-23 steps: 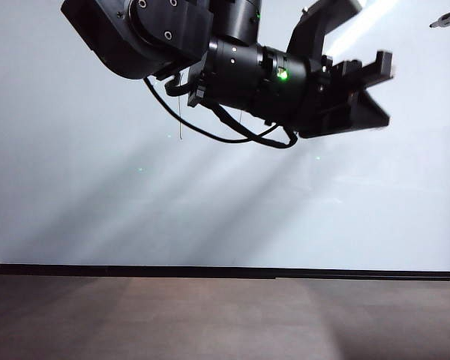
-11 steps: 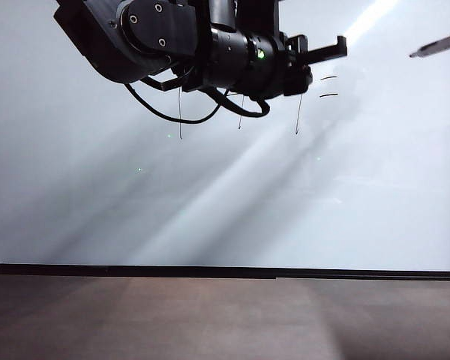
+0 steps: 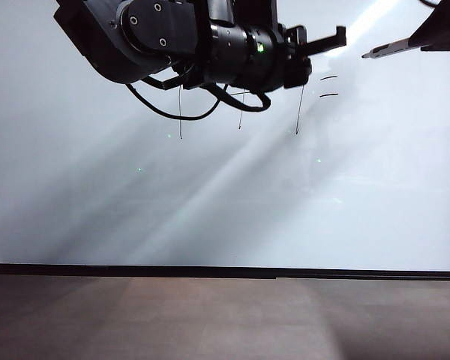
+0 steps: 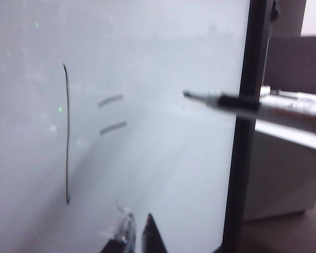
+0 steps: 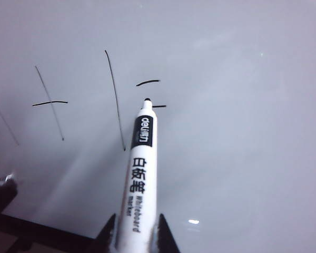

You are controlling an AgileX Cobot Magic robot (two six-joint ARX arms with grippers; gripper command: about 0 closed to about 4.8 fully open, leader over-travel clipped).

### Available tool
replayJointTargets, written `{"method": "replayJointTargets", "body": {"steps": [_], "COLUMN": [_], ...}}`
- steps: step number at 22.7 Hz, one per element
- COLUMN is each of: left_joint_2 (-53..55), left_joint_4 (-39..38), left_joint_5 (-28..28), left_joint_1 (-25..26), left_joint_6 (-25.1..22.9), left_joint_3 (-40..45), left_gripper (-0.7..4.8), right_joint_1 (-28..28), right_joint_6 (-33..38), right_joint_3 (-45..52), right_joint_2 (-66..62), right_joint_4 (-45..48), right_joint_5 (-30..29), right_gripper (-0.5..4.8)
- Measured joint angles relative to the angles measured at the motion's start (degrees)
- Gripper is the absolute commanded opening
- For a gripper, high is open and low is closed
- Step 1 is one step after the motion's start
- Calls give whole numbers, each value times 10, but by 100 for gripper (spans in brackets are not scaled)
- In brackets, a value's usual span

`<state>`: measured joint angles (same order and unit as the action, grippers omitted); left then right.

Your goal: Reach to the right to find the marker pen, pick it up, and write the answer to the math problem on the whiteboard.

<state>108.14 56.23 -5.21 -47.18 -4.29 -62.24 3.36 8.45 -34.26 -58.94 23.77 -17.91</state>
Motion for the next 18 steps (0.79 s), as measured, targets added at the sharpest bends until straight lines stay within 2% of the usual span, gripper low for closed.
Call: {"method": "replayJointTargets", "body": {"steps": [5,9,18], "left_joint_2": [0,0,0], "left_joint_4": [-51,-81,-89], "left_joint_5": [0,0,0], "left_joint_1": [0,0,0], "left_joint_6": [0,0,0], "left_joint_3": [0,0,0], "left_gripper": [27,27,27], "right_joint_1": [-1,0,-1], "right_joint_6": [-11,-11,-11], "right_joint_3": [-17,-27,-27], "right_joint_2": [-72,-90,-89], "right_joint_4": [73,90,106], "right_joint_5": [-2,-19,-16], "right_gripper": [-9,-9,-9]}}
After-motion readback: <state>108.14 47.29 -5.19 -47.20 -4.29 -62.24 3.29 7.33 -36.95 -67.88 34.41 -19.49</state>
